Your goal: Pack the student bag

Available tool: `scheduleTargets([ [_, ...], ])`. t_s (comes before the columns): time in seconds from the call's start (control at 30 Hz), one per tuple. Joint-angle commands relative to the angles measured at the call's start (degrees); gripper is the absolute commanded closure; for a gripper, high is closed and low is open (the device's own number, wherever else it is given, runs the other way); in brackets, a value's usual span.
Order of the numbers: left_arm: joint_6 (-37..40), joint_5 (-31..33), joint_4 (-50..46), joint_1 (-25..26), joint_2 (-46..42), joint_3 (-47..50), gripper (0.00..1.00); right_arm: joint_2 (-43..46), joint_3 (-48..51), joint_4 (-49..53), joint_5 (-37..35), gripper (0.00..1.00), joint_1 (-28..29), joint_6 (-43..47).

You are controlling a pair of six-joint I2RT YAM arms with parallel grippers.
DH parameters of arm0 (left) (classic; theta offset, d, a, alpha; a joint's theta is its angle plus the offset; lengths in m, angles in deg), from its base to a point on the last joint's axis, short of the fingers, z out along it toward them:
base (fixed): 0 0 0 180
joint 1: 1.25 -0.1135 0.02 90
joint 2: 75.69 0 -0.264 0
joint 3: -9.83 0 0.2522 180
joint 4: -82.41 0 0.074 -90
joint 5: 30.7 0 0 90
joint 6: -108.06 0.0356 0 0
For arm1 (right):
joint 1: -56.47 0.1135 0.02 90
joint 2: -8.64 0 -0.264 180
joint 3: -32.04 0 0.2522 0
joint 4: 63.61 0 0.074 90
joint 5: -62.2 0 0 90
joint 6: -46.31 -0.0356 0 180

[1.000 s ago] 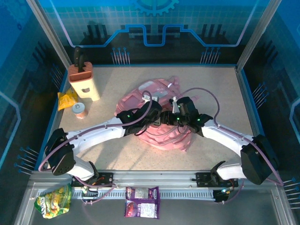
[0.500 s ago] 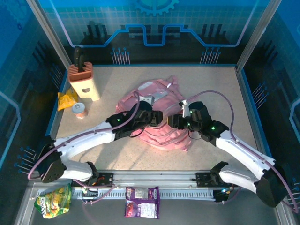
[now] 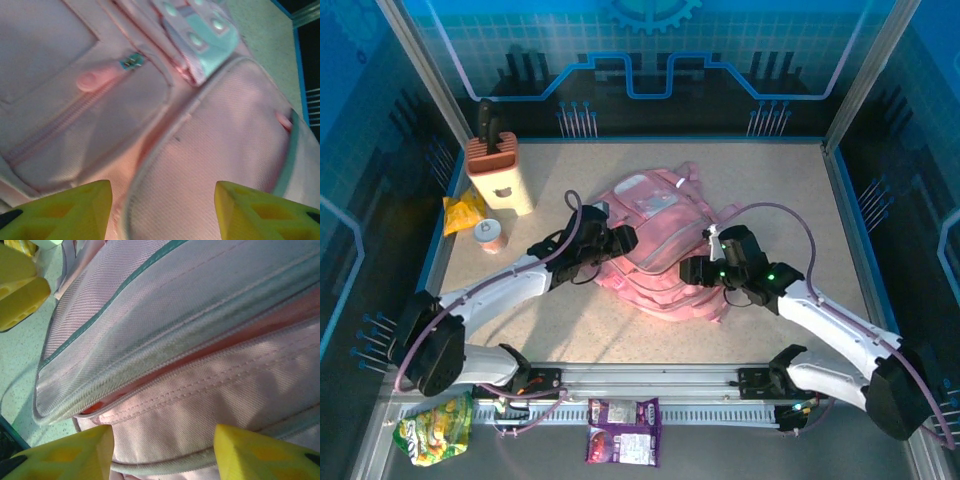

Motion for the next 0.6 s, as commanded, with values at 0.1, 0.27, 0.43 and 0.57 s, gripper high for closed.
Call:
scheduleTargets([
  [0.1, -5.1, -7.9, 10.7, -0.3, 4.7, 2.4, 0.53, -3.6, -2.8, -2.9, 0.9, 0.45, -2.4, 2.3],
  [0.27, -7.7, -6.2, 11.3, 4.6, 7.0, 1.1, 0.59, -7.5, -6.6, -2.3, 3.2, 0.51, -8.2, 5.9],
  [0.43, -13.2, -3.1, 18.8, 10.6, 9.3, 0.6, 0.64, -7.5, -11.8, 6.7, -0.3, 0.44, -11.6, 8.6],
  [0.57, -13.4, -3.0, 19.6, 12.8, 11.5, -2.3, 0.70, -2.4, -12.1, 13.8, -2.3, 0.40, -10.9, 9.0],
])
